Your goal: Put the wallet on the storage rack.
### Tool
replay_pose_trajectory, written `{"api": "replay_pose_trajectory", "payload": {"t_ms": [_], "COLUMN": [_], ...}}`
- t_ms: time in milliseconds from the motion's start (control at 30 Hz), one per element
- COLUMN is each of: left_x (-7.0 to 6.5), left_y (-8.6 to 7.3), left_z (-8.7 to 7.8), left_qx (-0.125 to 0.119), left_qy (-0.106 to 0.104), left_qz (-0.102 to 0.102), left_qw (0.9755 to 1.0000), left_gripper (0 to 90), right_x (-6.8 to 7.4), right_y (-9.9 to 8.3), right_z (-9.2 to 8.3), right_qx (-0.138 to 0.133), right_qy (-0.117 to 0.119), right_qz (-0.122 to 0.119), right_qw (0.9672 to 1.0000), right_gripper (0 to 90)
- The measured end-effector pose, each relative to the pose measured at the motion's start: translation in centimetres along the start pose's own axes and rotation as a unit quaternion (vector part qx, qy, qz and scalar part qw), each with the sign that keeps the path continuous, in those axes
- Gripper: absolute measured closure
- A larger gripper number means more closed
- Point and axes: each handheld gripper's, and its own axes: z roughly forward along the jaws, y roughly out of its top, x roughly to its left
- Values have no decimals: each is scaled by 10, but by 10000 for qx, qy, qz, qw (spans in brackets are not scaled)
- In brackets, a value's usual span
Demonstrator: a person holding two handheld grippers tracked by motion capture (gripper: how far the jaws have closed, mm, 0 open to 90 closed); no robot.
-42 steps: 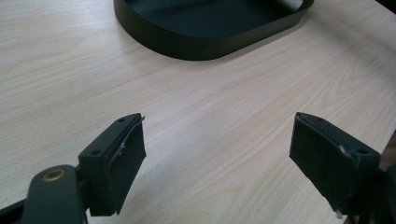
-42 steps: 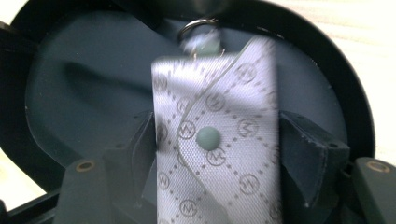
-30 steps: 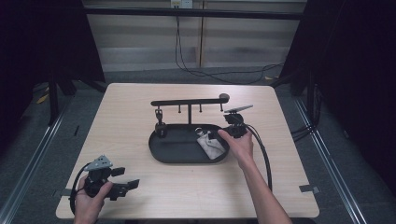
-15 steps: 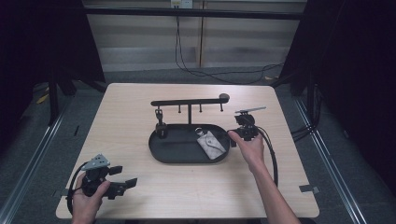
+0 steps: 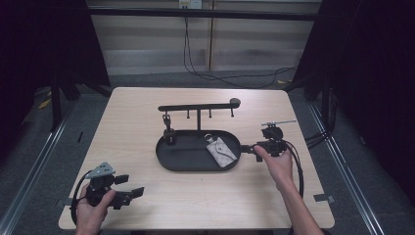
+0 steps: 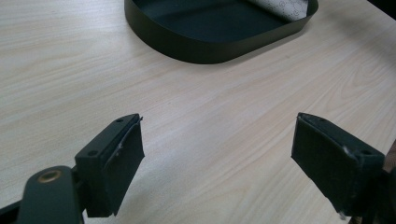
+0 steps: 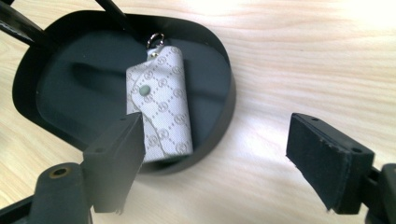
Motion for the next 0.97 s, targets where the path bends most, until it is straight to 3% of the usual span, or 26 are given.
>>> {"api": "replay_pose_trajectory", "payload": {"t_ms": [600,733,833,967], "left_x": [0,0,0,0], "left_y": [0,0,0,0], "left_z": [0,1,1,1], "left_qx": [12,37,68,32], "left_qy": [41,45,48,59], "left_qz": [9,14,43,10], "left_qw": [10000,10000,10000,10000], "left_gripper": [166,166,166,166], "right_x": [-18,-25,-32,-42], "right_y": [-60,-75,-85,-94], "right_z": [-45,-49,-50,-44], "right_qx": [-150,-111,-217,-103], "right_qy": [-346,-366,-406,-664], "right_qz": [-177,-185,-64,-138], "right_qw": [9991,9991,9989,9976], "right_gripper": [198,198,195,192]}}
